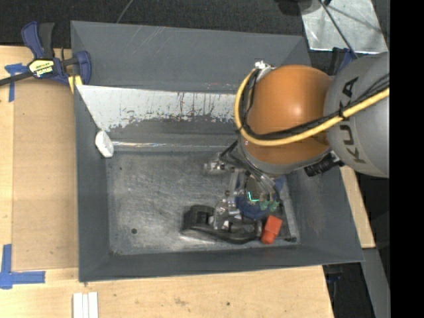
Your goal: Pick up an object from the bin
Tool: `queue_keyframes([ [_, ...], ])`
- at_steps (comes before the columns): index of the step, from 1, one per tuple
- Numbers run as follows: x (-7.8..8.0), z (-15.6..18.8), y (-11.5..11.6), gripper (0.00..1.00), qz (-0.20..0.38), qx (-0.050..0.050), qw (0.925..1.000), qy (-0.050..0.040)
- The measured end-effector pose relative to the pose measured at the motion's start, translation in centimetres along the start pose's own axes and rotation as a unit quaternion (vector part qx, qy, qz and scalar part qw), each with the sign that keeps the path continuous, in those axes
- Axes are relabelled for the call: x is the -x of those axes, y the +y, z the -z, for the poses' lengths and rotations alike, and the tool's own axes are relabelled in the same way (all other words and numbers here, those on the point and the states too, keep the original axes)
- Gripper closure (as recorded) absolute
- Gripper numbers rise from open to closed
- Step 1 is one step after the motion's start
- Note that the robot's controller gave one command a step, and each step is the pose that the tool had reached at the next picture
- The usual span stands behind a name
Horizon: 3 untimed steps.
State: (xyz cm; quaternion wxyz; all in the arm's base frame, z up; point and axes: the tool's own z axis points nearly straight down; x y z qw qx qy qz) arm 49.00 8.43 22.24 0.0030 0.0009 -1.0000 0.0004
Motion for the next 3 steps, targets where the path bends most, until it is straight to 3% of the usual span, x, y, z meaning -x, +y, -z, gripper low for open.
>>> queue_keyframes([
  [1, 0.3, -12.7, -2.4, 0.0, 0.009, 0.003, 0.9999, 0.0058],
  [2, 0.0, -12.8, -2.4, 1.0, 0.009, 0.003, 0.9999, 0.0133],
  [3, 0.2, 2.2, -2.3, 1.0, 0.199, 0.0, 0.98, -0.0049],
])
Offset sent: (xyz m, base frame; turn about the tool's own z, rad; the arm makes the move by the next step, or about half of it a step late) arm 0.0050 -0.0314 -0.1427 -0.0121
